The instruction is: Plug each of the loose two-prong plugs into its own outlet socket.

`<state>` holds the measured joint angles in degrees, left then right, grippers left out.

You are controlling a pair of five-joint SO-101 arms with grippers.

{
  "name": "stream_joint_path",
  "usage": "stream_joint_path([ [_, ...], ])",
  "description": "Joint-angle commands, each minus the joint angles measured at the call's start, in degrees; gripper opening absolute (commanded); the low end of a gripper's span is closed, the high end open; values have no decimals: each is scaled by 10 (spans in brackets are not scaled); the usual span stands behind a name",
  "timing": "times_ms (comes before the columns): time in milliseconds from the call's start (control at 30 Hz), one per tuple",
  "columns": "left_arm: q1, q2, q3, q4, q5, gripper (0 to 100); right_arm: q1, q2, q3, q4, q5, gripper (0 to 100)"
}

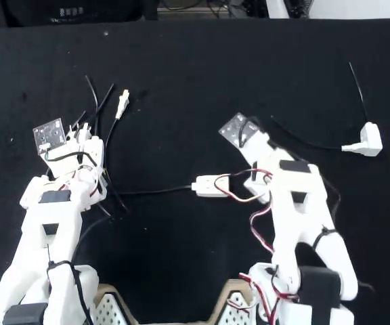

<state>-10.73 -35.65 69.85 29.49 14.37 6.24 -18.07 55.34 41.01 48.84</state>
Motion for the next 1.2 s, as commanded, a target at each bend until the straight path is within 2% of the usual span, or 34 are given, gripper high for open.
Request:
stream_joint_path([
  [0, -5, -17, -4, -9, 5, 174, 32, 29, -2, -49, 52, 181],
  [133, -5, -17, -4, -9, 5, 175, 51, 71, -2, -76, 72, 183],
  [467, -5, -17, -4, -9, 5, 176, 51, 87, -11, -68, 73, 185],
  [633, -5, -17, -4, -9, 5, 176, 53, 88, -13, -67, 98, 221],
  [733, -5, -17, -4, -9, 5, 176, 52, 88, -14, -67, 133, 169],
  [800, -5, -17, -4, -9, 5, 176, 52, 88, -15, -67, 156, 99],
  [867, -5, -17, -4, -9, 5, 176, 53, 82, -15, -67, 158, 11],
  [900, -5, -17, -4, -9, 5, 176, 54, 76, -19, -65, 157, 10],
  [1000, -5, -17, -4, -9, 5, 176, 47, 38, -44, 3, 115, 10],
  [1167, -5, -17, -5, -9, 5, 176, -36, -29, -72, 198, 91, 11],
])
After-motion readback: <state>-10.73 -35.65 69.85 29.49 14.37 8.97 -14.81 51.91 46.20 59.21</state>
